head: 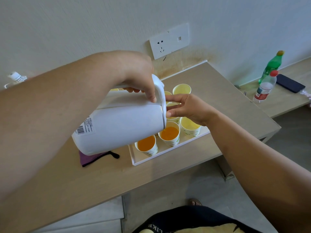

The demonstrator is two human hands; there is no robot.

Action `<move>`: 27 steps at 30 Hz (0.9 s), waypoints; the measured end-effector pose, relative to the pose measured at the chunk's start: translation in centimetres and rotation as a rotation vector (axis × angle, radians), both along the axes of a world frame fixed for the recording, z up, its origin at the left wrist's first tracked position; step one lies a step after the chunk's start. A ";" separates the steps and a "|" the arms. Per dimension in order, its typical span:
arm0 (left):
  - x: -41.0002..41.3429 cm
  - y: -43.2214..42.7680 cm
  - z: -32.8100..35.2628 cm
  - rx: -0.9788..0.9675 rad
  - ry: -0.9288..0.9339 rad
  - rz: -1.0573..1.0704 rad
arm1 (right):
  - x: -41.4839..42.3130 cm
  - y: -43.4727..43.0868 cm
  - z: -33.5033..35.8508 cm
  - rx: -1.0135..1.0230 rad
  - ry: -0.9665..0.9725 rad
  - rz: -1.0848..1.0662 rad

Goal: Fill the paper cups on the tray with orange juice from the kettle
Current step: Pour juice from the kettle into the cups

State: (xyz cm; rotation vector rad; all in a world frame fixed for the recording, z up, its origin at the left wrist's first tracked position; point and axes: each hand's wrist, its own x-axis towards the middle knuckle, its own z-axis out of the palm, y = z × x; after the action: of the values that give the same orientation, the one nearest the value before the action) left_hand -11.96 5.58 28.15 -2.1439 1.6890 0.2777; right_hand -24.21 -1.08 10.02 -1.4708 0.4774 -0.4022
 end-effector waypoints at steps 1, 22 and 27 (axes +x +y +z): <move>0.0 0.0 0.0 0.000 0.001 0.001 | 0.0 0.0 0.0 -0.001 -0.003 0.001; -0.1 -1.0 0.2 0.011 0.007 0.018 | -0.2 -0.3 0.0 -0.021 -0.013 -0.001; -0.6 -1.3 -0.2 0.022 0.017 0.023 | -0.4 -0.4 -0.4 0.027 -0.030 0.015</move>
State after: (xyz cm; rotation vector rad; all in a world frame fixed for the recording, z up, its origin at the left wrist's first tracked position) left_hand -12.57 4.31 27.97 -2.1522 1.6641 0.3199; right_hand -24.61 -1.52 9.57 -1.4399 0.4463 -0.4045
